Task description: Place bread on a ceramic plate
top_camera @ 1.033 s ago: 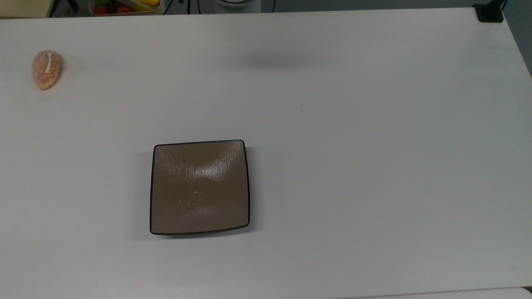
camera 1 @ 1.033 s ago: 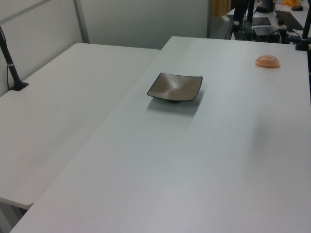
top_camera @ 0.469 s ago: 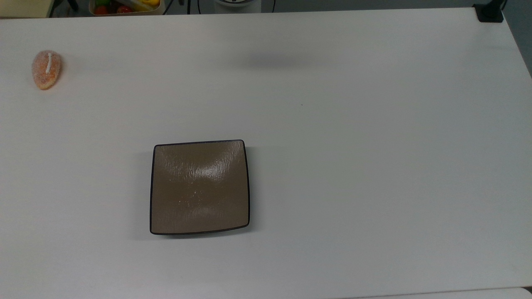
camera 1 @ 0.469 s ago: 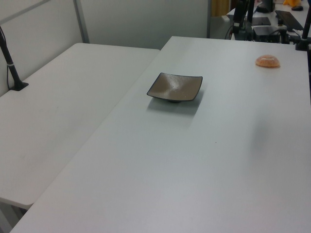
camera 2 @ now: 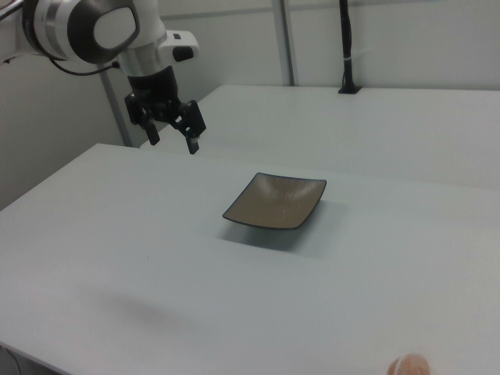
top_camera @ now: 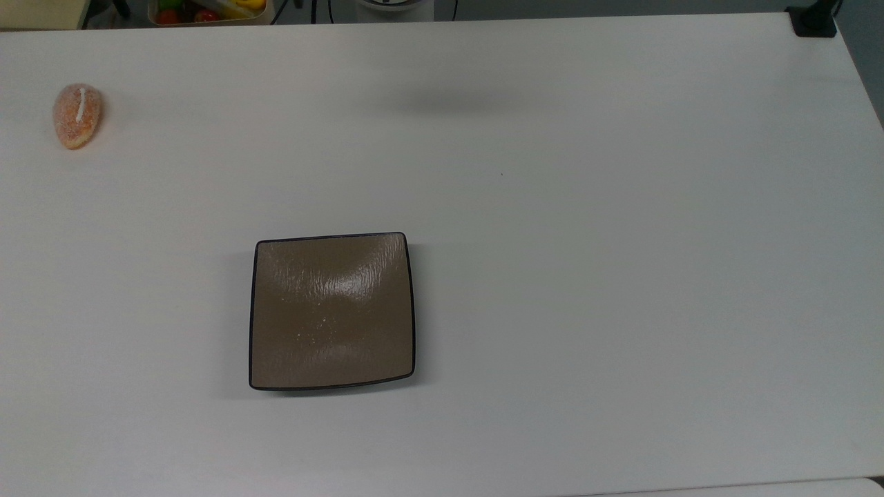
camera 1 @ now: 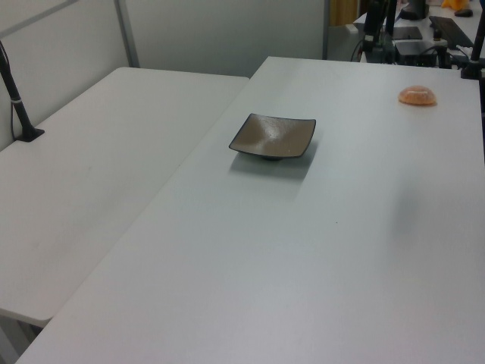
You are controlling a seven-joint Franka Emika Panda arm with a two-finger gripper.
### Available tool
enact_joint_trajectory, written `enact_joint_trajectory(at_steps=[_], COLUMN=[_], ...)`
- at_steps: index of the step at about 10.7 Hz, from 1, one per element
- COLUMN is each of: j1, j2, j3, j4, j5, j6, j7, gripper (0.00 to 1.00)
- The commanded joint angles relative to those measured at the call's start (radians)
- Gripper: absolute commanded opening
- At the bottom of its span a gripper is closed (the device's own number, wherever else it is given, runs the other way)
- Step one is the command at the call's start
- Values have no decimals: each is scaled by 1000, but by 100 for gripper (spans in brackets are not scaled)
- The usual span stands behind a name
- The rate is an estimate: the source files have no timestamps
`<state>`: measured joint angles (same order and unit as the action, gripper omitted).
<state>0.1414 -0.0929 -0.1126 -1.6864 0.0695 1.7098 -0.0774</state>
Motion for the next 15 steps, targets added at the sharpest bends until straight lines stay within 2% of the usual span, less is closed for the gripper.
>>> enact_joint_trajectory(at_steps=[1, 4, 8, 10, 12, 15], j1=[-58, -169, -313, -359, -373, -417], j2=[-11, -5, 70, 114, 157, 209], j3=[-4, -2, -9, -57, -143, -182], j4=[-7, 14, 11, 7, -19, -81], j5=[24, 16, -46, -46, -46, -45], j6=[-19, -96, -43, 39, 124, 299], j7=[-112, -360, -528, -574, -646, -694], gripper=[100, 100, 100, 100, 100, 100])
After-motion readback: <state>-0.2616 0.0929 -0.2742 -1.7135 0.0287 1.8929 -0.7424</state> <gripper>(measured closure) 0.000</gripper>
